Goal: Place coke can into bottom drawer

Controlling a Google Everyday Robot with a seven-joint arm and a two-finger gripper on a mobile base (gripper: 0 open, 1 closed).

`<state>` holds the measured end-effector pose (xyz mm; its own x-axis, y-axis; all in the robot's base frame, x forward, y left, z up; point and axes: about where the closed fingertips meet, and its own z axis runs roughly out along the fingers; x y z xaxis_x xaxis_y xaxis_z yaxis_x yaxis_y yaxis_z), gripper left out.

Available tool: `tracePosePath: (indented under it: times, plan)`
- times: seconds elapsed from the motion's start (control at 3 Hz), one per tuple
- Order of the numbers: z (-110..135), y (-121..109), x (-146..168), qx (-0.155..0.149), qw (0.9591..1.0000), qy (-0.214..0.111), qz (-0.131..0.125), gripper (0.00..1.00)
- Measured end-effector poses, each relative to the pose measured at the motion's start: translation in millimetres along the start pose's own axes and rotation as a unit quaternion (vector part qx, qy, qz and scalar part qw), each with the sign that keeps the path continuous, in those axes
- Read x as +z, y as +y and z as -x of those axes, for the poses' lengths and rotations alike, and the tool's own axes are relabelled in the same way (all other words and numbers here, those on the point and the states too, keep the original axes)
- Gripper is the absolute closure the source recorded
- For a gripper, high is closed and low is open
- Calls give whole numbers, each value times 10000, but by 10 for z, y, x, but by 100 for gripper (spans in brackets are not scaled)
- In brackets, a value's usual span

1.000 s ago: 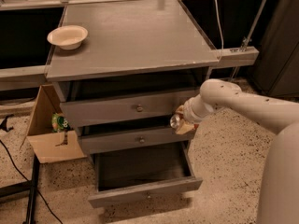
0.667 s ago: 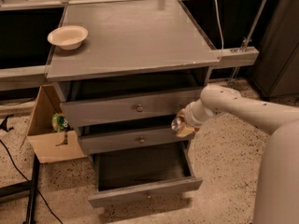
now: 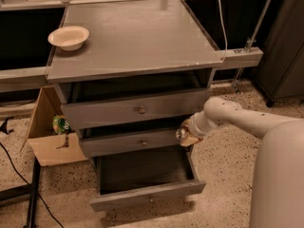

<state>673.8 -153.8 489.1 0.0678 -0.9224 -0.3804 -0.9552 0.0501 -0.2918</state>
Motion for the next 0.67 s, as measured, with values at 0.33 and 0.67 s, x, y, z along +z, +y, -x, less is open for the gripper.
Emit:
tracePosePath:
  times: [0.33,0.67]
  plan:
    - [-89,81,155,23,10000,-30,3,100]
    - [-140,205,321,-69,9999,-119,-26,100]
